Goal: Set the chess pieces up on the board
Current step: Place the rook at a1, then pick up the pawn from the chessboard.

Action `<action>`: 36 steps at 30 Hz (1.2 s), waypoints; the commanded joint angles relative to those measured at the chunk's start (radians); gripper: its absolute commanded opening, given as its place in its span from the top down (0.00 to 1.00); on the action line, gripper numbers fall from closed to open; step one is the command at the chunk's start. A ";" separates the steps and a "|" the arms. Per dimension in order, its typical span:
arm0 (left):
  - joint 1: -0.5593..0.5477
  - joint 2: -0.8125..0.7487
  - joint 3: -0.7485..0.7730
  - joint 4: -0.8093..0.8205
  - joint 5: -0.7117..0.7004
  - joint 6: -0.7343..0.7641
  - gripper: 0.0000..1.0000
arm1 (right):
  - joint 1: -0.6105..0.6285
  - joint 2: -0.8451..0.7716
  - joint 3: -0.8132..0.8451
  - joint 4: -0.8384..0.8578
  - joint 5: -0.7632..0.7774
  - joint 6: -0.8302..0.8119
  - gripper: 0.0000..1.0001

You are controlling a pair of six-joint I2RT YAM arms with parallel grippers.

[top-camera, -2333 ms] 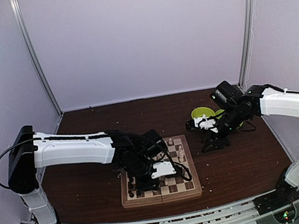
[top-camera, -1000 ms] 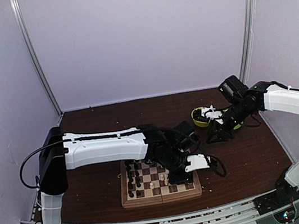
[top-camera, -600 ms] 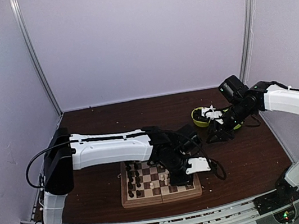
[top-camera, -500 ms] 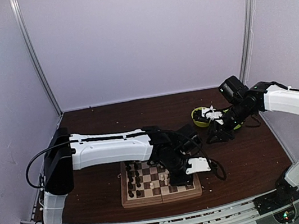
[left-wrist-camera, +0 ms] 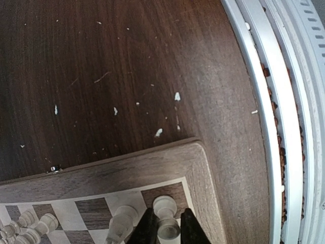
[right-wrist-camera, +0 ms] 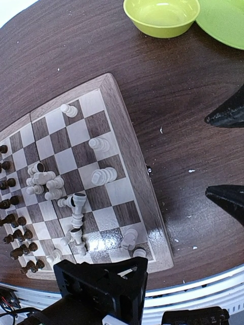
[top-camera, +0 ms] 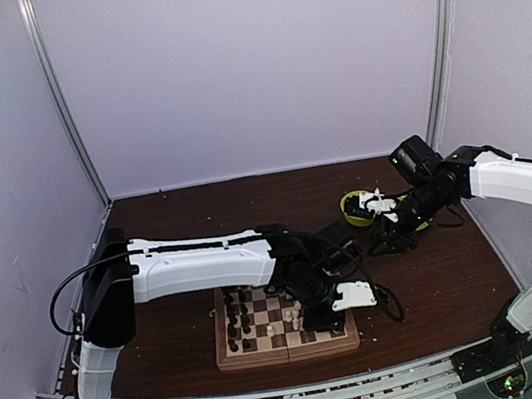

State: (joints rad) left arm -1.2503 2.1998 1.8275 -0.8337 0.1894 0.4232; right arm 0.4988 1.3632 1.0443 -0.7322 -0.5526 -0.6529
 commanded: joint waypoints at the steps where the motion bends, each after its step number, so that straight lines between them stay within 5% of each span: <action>1: -0.006 0.017 0.027 -0.005 0.014 0.014 0.79 | -0.005 -0.011 -0.011 0.001 -0.015 -0.008 0.61; 15: -0.010 -0.107 -0.023 0.040 -0.032 -0.001 0.65 | -0.005 -0.009 -0.010 -0.002 -0.021 -0.010 0.61; 24: 0.040 -0.424 -0.356 0.225 -0.158 -0.171 0.60 | -0.005 -0.003 -0.007 -0.009 -0.032 -0.016 0.61; 36: 0.143 -0.391 -0.516 0.113 -0.120 -0.264 0.60 | -0.005 0.005 -0.005 -0.017 -0.040 -0.017 0.61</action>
State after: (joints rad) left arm -1.1183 1.8000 1.3296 -0.6975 0.0425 0.1902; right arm 0.4988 1.3636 1.0439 -0.7380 -0.5793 -0.6605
